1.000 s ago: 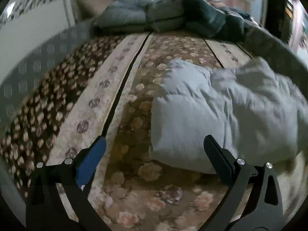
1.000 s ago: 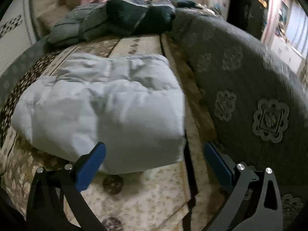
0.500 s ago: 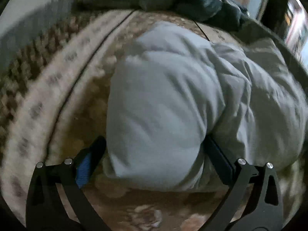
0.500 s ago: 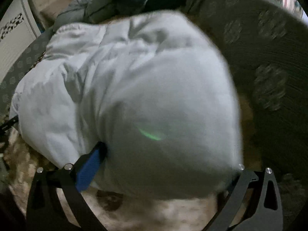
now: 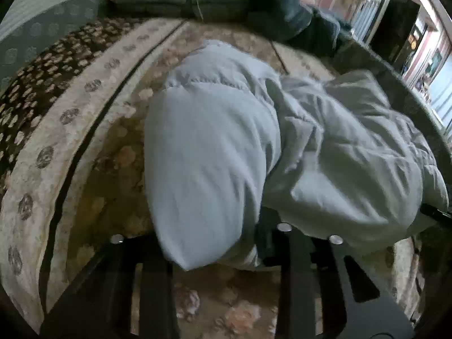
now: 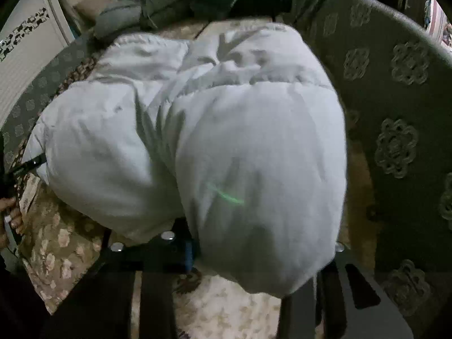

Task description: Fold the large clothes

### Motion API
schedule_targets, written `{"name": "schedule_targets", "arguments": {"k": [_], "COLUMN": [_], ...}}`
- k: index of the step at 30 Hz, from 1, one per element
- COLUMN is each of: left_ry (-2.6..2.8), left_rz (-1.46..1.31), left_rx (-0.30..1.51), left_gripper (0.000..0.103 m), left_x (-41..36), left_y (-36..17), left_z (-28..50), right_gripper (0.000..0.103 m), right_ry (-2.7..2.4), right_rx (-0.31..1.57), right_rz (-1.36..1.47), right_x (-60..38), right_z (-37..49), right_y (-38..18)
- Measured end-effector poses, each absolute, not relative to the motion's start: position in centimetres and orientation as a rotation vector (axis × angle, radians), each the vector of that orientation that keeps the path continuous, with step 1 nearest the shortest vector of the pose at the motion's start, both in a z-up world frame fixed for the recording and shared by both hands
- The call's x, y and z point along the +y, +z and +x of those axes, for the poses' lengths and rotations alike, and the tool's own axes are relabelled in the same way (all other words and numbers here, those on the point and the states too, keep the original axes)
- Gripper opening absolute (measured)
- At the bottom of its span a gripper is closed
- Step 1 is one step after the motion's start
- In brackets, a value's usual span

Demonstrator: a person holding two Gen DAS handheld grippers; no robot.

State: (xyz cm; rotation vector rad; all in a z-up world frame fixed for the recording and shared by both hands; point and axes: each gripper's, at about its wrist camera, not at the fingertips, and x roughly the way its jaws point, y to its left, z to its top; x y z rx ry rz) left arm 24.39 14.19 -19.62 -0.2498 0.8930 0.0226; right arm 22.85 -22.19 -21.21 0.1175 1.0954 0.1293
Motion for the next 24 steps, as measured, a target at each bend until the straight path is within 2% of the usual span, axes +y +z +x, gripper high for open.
{"name": "schedule_targets", "arguments": {"k": [9, 11, 13, 15, 18, 19, 21, 24], "left_ry": [-0.015, -0.002, 0.025, 0.060, 0.121, 0.148, 0.181, 0.176], "left_rz": [-0.155, -0.148, -0.200, -0.253, -0.249, -0.229, -0.198, -0.163], "left_rx": [0.791, 0.801, 0.841, 0.892, 0.860, 0.805, 0.688, 0.451], "left_gripper": [0.026, 0.030, 0.041, 0.047, 0.069, 0.082, 0.096, 0.100], "left_x": [10.0, 9.2, 9.9, 10.7, 11.0, 11.2, 11.7, 12.8], "left_y": [-15.0, -15.3, -16.9, -18.4, -16.6, -15.1, -11.7, -5.3], "left_z": [15.0, 13.2, 11.5, 10.6, 8.9, 7.8, 5.1, 0.3], "right_gripper": [0.032, 0.040, 0.056, 0.061, 0.089, 0.091, 0.095, 0.101], "right_ry": [0.096, 0.077, 0.042, 0.036, 0.000, -0.011, -0.032, 0.009], "right_rx": [1.088, 1.126, 1.176, 1.165, 1.052, 1.008, 0.926, 0.744], "right_rz": [0.219, 0.233, 0.170, 0.123, 0.156, 0.187, 0.218, 0.249], "right_x": [-26.2, -26.8, -26.6, -26.4, -26.4, -26.2, -25.1, -21.3], "right_z": [15.6, 13.9, 12.7, 11.9, 9.8, 9.0, 7.3, 3.3], "right_y": [-18.0, -18.6, -19.4, -18.6, -14.7, -13.2, -10.2, -5.3]}}
